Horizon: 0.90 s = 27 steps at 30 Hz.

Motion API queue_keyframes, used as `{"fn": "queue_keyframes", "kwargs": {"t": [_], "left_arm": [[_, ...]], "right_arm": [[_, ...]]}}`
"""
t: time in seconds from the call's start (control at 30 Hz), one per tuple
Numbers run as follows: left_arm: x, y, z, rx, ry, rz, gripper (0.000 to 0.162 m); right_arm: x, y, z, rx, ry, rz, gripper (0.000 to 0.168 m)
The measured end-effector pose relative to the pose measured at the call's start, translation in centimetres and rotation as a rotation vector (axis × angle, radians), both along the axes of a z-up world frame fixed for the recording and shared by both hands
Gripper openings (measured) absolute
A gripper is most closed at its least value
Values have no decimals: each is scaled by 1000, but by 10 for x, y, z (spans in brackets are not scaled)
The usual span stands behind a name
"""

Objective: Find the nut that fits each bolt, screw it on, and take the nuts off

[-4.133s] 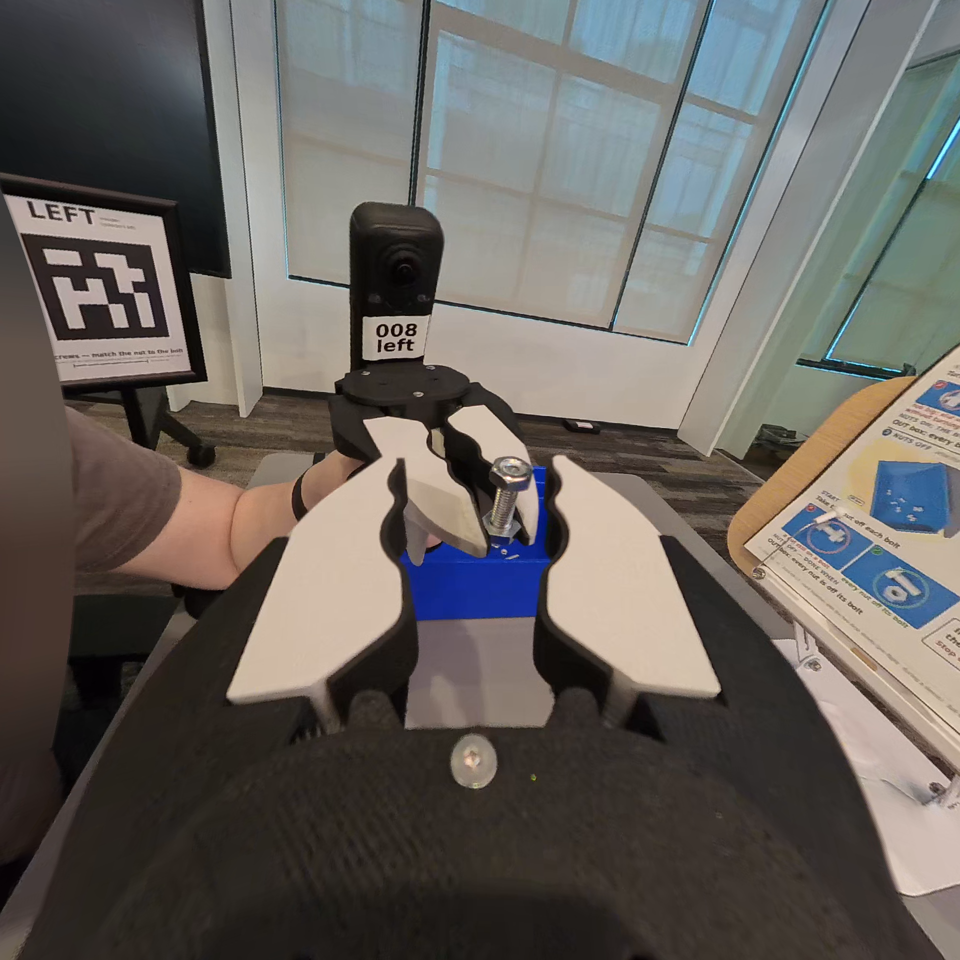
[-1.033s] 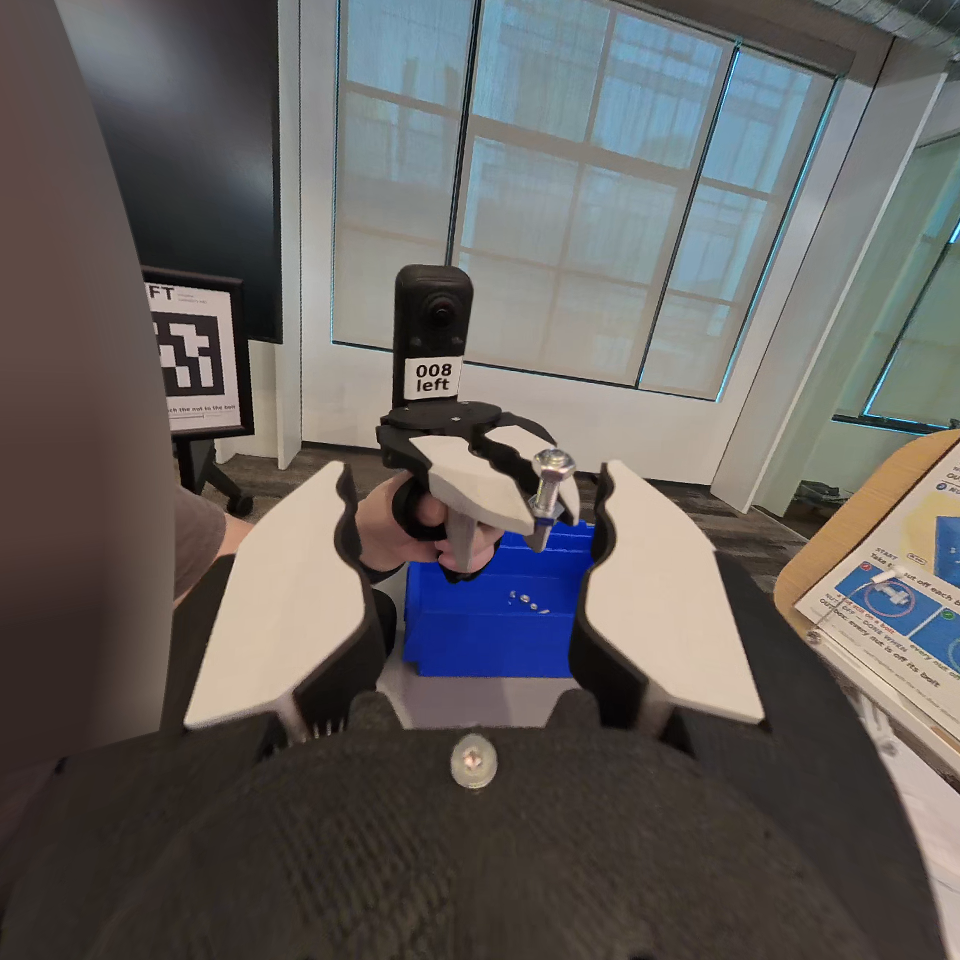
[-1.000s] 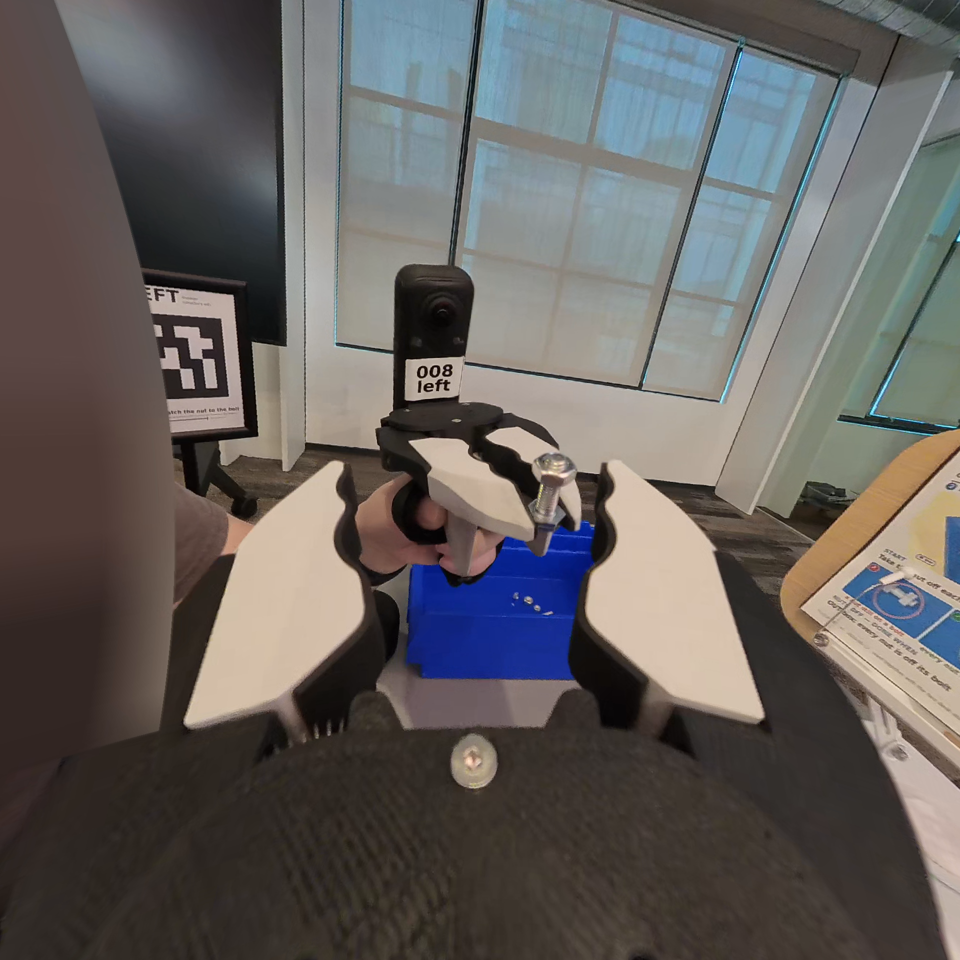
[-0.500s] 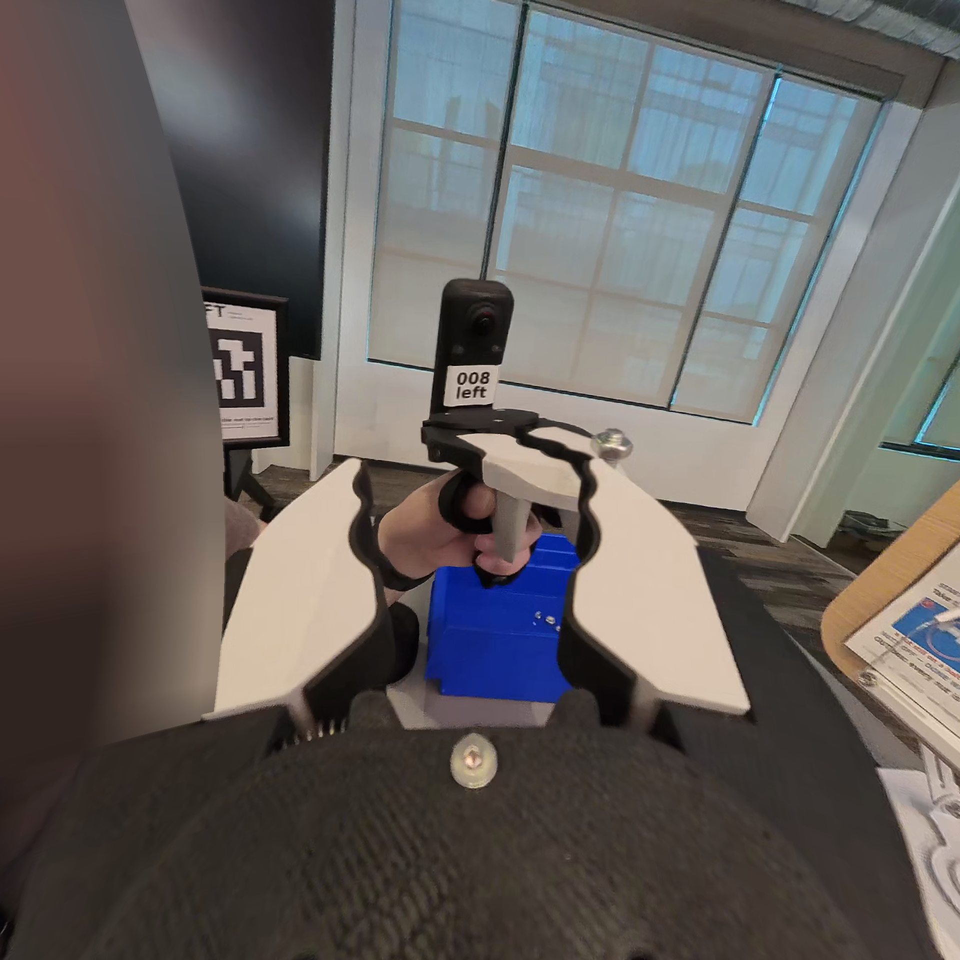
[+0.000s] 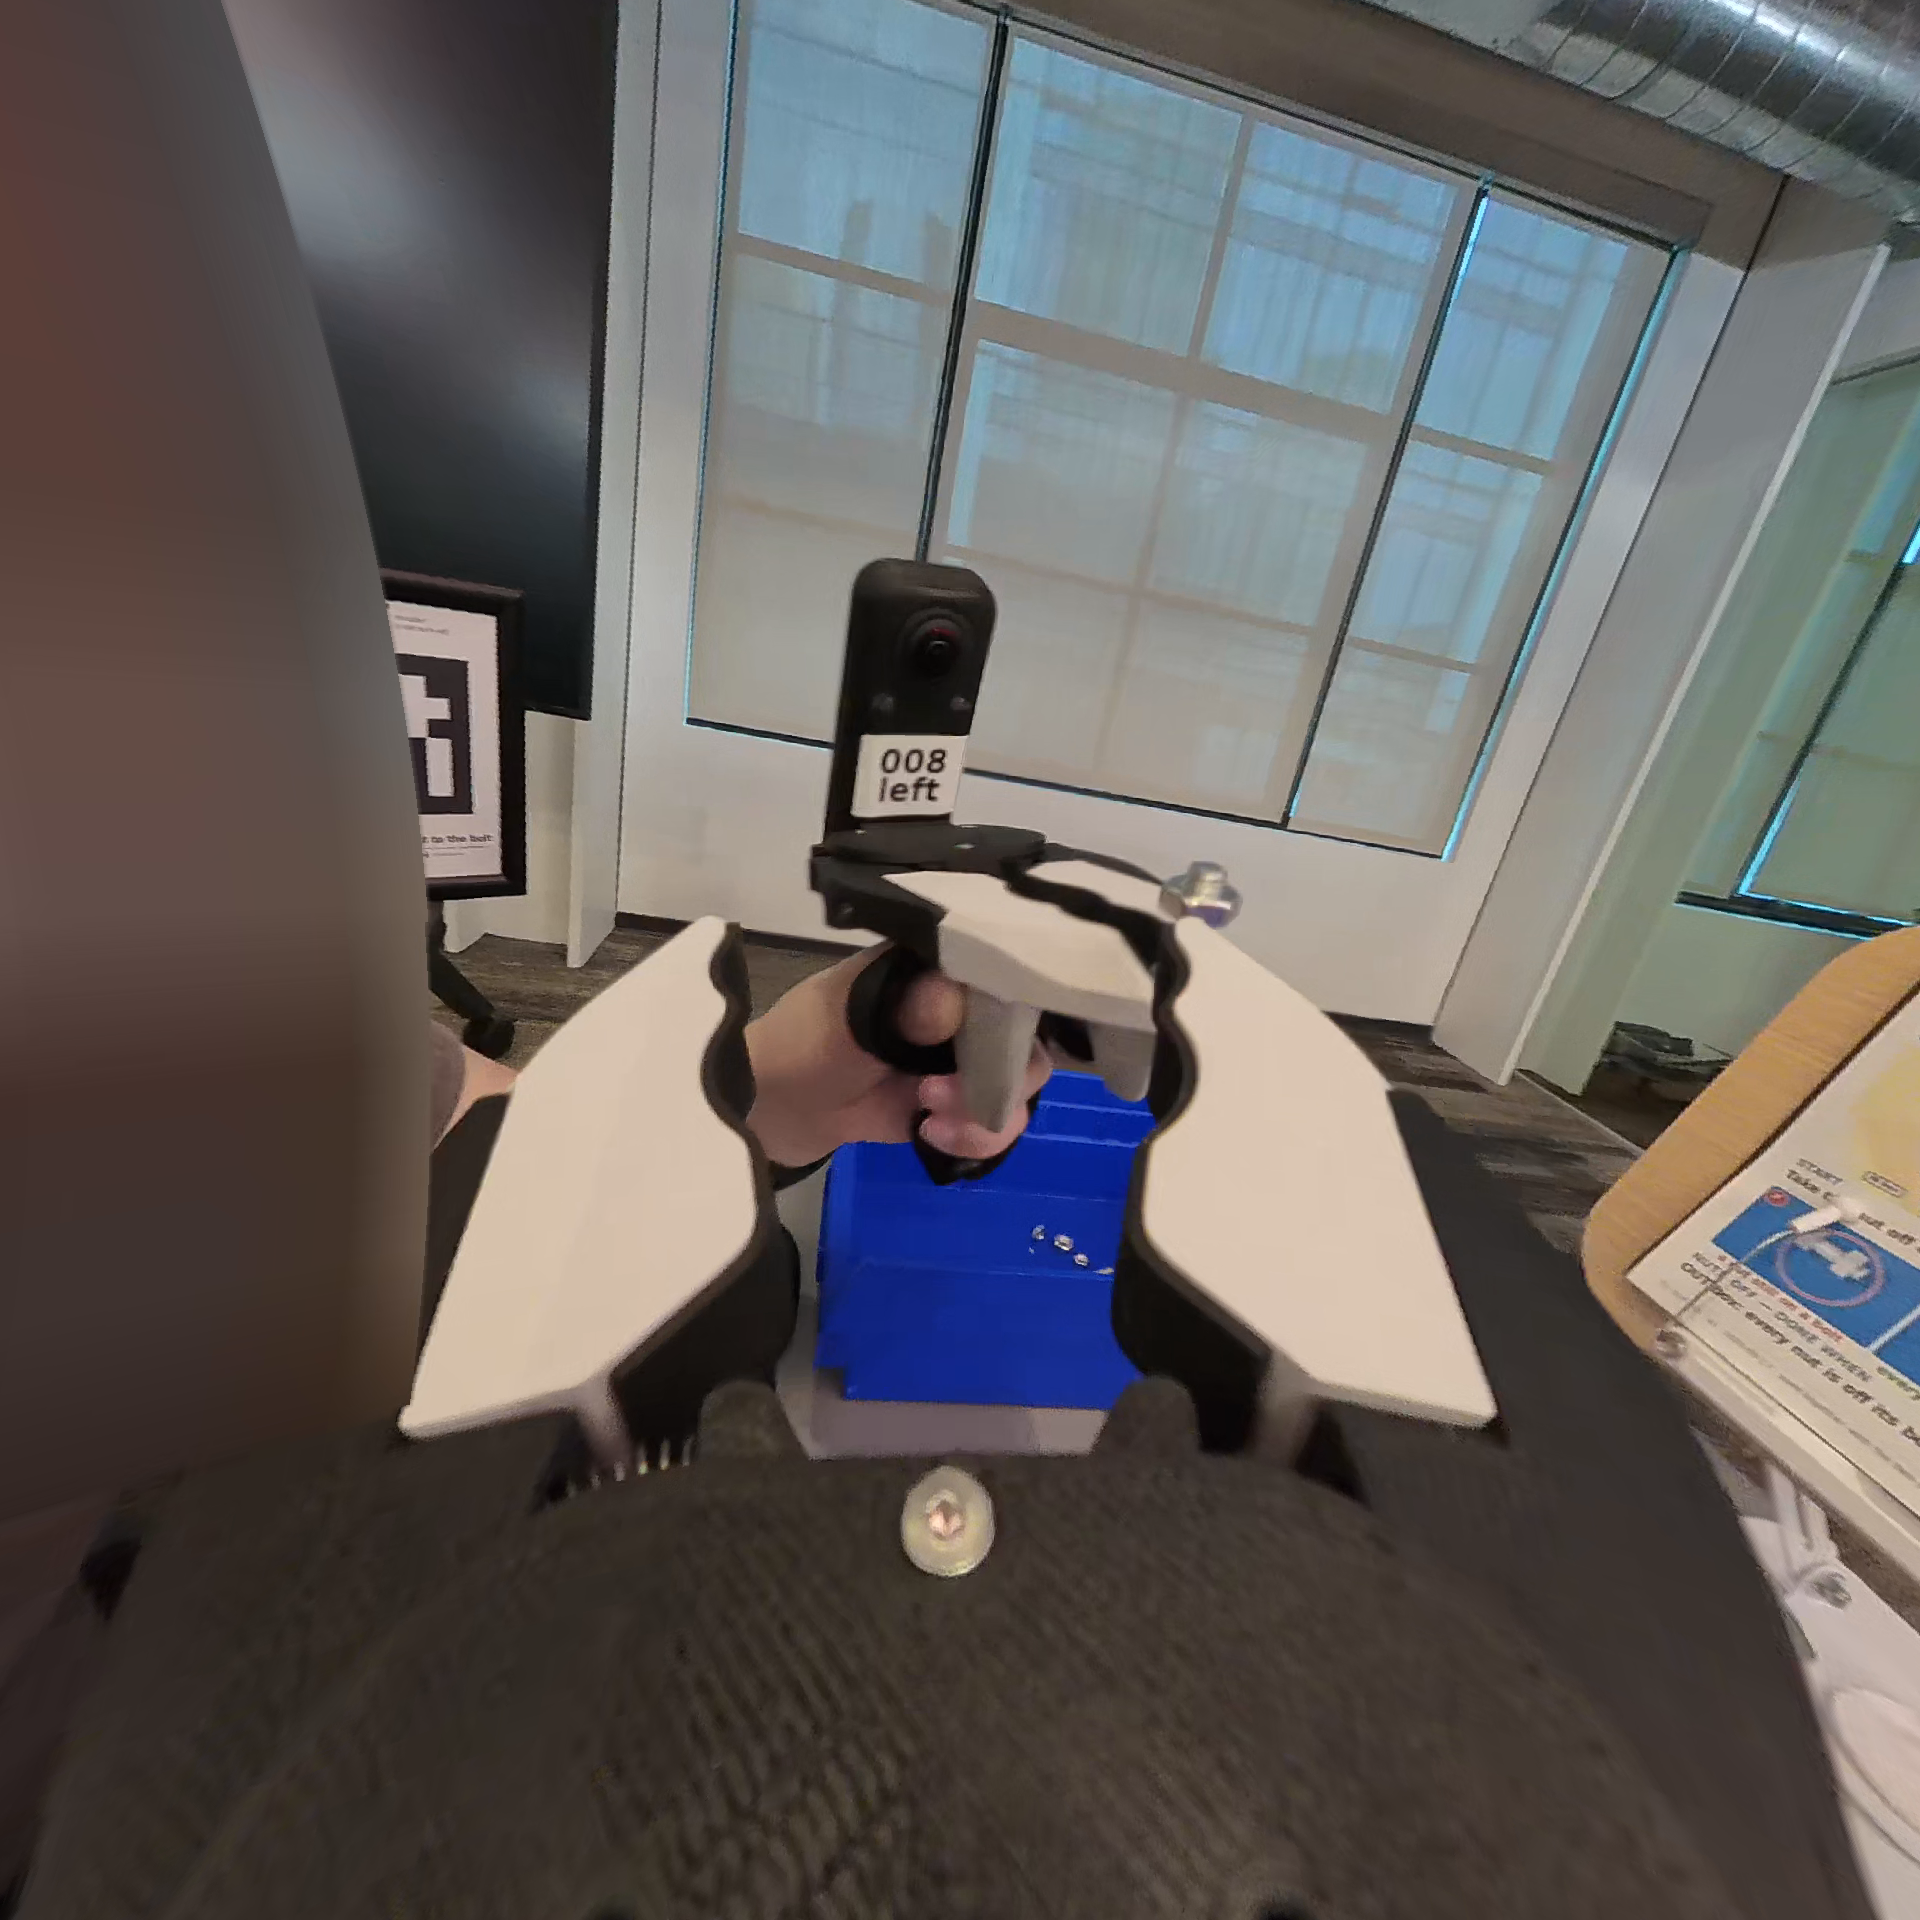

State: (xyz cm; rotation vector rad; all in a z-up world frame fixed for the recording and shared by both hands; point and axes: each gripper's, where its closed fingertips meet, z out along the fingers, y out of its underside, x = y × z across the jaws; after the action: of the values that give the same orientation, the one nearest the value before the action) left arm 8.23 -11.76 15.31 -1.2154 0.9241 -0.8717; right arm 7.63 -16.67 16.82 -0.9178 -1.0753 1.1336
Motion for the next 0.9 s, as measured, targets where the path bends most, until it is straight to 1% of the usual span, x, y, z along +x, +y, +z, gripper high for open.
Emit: {"fn": "queue_keyframes", "kwargs": {"t": [0.1,0.17,0.3,0.37,0.4,0.43,0.47,0.5,0.53,0.6,0.7,0.77,0.8,0.9], "left_arm": [[-8,1,6,-30,-45,-18,14],[-1,-4,2,-34,-24,-51,14],[20,-17,-12,-29,47,-115,14],[23,-17,-16,-27,66,-110,14],[22,-14,-15,-21,64,-99,14],[17,-10,-13,-21,58,-77,14],[11,-6,-9,-20,36,-53,14],[4,-2,-3,-27,9,-31,14],[-3,1,1,-33,-9,-20,14],[-9,1,5,-42,-31,-34,14],[-1,-7,2,-31,-7,-74,14],[8,-14,-2,-27,17,-111,14],[13,-19,-5,-30,26,-146,14],[21,-29,-8,-56,30,-221,14]], "right_arm": [[3,2,2,-13,2,-7,77],[5,6,4,-14,19,-27,80],[1,7,1,-32,25,-13,81],[-2,4,-2,-30,9,4,83],[-3,3,-3,-28,-1,4,87],[-3,4,-3,-24,-10,-8,87],[0,5,-2,-17,-13,-20,83],[3,3,-1,-9,-18,-9,67],[5,-1,0,-11,-22,25,62],[8,-3,3,-24,-20,47,62],[10,6,3,-13,-8,-13,61],[11,15,1,-36,5,-46,55],[12,19,0,-50,11,-47,49],[15,22,-2,-87,25,1,40]]}}
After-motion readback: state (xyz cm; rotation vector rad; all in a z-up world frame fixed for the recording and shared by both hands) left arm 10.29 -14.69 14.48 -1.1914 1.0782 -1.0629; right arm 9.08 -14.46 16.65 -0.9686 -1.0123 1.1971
